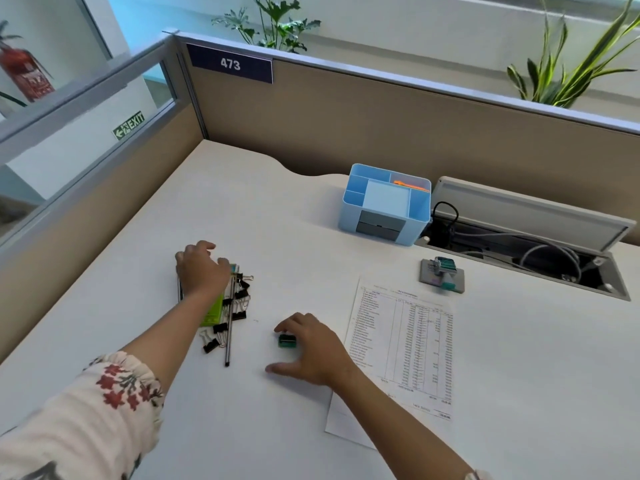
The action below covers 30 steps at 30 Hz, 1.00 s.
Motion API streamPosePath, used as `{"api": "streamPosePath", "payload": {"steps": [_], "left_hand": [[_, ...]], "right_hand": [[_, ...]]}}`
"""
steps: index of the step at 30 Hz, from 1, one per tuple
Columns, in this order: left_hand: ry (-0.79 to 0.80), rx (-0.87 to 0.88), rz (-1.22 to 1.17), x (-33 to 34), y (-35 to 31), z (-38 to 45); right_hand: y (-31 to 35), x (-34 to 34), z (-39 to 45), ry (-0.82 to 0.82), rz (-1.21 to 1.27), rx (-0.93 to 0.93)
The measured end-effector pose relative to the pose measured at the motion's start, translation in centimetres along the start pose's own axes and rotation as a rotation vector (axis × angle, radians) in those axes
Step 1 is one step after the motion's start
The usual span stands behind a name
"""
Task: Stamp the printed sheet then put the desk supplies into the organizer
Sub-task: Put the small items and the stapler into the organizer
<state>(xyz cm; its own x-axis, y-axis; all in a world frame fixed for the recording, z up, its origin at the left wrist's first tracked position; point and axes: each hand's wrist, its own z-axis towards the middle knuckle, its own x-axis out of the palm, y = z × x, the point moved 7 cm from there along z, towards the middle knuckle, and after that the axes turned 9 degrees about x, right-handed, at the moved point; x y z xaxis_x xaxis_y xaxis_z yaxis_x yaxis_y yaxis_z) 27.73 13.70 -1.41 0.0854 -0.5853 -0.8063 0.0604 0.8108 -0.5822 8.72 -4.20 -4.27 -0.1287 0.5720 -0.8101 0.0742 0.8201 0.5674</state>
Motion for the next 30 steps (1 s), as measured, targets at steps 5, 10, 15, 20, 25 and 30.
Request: {"api": "streamPosePath", "payload": {"steps": [5,10,15,20,25,30], "left_hand": [[0.079,0.024,0.248,0.5,0.1,-0.4],[0.112,-0.005,0.329,0.7,0.0,-0.6],[0.151,-0.093,0.253,1.3,0.4,-0.8],[0.165,-0.135,0.227,1.7,1.3,-0.7],[0.098,-0.121,0.080,1.4,-0.1,-1.1],[-0.014,0.136,-0.136,2.8,-5.0,-1.6]], "right_hand": [[0.4,1.0,-0.1,0.051,0.036,-0.035],[-0.1,0.8,0.2,0.049,0.124,0.012],[-1.4,0.4,0.2,0.039,0.219,0.102],[-2.8,-0.4,0.4,-0.013,0.434,0.245],[-4.0,-3.0,1.2,-0.100,0.586,0.305],[-6.0,-8.1,2.3,-0.338,0.713,0.343]]}}
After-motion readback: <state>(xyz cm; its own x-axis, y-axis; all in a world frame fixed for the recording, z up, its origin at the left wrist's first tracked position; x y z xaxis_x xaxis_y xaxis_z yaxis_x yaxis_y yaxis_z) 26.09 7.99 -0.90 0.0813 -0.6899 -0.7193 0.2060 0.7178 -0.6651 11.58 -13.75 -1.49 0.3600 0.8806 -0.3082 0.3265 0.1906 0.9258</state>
